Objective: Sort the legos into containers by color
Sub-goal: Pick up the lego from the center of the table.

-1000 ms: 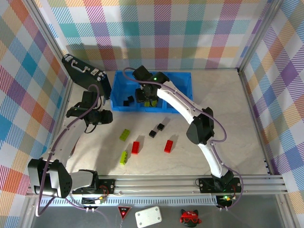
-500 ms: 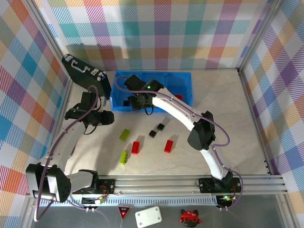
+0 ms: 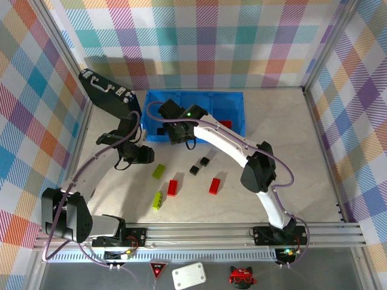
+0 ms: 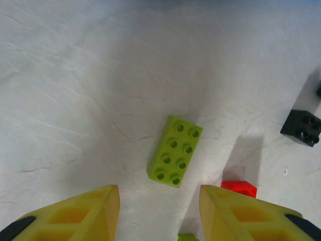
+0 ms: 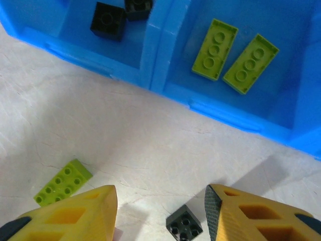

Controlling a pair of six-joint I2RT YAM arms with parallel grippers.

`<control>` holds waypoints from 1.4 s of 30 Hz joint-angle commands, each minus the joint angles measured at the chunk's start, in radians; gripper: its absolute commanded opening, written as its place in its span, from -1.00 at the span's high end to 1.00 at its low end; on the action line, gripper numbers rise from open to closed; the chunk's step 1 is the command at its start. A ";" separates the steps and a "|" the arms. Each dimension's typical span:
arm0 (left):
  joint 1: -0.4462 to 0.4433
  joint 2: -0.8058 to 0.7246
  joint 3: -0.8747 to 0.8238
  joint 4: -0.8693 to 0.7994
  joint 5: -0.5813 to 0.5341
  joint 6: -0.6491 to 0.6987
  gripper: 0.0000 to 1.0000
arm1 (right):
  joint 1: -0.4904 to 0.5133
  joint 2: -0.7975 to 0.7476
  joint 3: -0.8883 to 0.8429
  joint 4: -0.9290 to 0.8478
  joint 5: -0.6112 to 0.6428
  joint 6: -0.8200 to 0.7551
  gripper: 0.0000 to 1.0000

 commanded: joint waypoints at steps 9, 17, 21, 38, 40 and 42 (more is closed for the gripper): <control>-0.119 -0.011 0.077 -0.067 0.046 -0.139 0.01 | 0.005 -0.192 -0.159 0.042 0.043 0.022 -0.03; -0.219 -0.019 -0.001 0.047 -0.026 -0.274 0.00 | 0.004 -0.265 -0.259 0.039 0.053 0.047 -0.03; -0.306 0.001 -0.015 0.098 -0.050 -0.294 -0.01 | -0.004 -0.322 -0.349 0.042 0.056 0.069 -0.05; -0.500 0.314 0.125 0.170 -0.107 -0.250 -0.14 | -0.137 -0.590 -0.739 0.134 -0.009 0.156 -0.05; -0.502 0.353 0.162 0.156 -0.110 -0.216 -0.18 | -0.141 -0.602 -0.746 0.135 -0.010 0.150 -0.06; -0.503 0.388 0.197 0.139 -0.107 -0.185 -0.22 | -0.149 -0.608 -0.745 0.134 -0.016 0.141 -0.06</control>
